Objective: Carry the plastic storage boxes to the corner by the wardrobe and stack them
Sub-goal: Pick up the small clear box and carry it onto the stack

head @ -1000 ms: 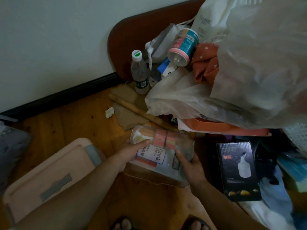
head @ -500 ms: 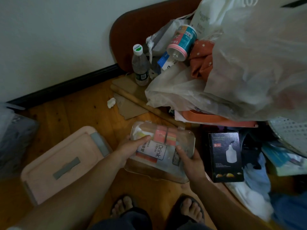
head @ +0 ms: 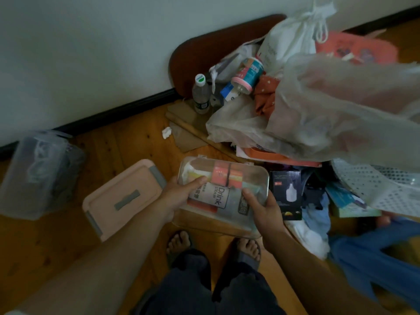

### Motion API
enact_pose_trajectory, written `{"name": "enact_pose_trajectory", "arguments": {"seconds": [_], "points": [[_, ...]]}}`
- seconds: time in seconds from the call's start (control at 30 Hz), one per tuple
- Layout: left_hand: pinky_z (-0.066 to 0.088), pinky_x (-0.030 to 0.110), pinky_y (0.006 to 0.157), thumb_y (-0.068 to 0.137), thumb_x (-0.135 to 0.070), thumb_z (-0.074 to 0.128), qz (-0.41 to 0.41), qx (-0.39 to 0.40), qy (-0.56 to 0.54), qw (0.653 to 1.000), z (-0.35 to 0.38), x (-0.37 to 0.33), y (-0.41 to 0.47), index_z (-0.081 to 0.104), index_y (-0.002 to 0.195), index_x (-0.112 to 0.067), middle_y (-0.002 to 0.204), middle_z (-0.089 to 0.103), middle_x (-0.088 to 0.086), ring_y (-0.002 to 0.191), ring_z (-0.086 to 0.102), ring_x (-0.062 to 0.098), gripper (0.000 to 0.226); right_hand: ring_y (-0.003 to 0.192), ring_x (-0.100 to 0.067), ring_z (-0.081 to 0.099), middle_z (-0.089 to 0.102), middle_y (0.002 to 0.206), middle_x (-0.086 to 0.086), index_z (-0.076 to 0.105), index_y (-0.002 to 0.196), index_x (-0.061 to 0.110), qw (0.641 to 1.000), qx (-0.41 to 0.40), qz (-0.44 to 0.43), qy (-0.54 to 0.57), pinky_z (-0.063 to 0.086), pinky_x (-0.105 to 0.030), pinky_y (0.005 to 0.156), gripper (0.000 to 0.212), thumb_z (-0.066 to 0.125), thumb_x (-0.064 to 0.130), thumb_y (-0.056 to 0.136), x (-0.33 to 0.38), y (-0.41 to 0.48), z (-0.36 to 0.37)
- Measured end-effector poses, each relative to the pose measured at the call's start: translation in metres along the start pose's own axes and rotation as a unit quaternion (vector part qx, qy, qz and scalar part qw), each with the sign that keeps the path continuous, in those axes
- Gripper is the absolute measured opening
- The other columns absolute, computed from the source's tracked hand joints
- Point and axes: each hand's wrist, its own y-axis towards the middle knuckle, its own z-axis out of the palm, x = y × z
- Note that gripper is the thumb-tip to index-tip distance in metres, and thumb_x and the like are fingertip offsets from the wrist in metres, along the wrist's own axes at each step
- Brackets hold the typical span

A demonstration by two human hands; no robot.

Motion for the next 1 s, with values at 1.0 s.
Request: {"name": "enact_pose_trajectory", "arguments": {"seconds": [1.0], "points": [[0.058, 0.043, 0.076, 0.083, -0.033, 0.071, 0.071, -0.077, -0.129, 0.986, -0.074, -0.204, -0.345, 0.042, 0.138, -0.009, 0.113, 0.068, 0.016, 0.095, 0.07, 0.028, 0.067, 0.085, -0.009, 0.07, 0.072, 0.097, 0.008, 0.062, 0.104, 0.037, 0.98, 0.094, -0.15, -0.097, 0.056, -0.026, 0.065, 0.056, 0.069, 0.069, 0.058, 0.327, -0.263, 0.003]]}}
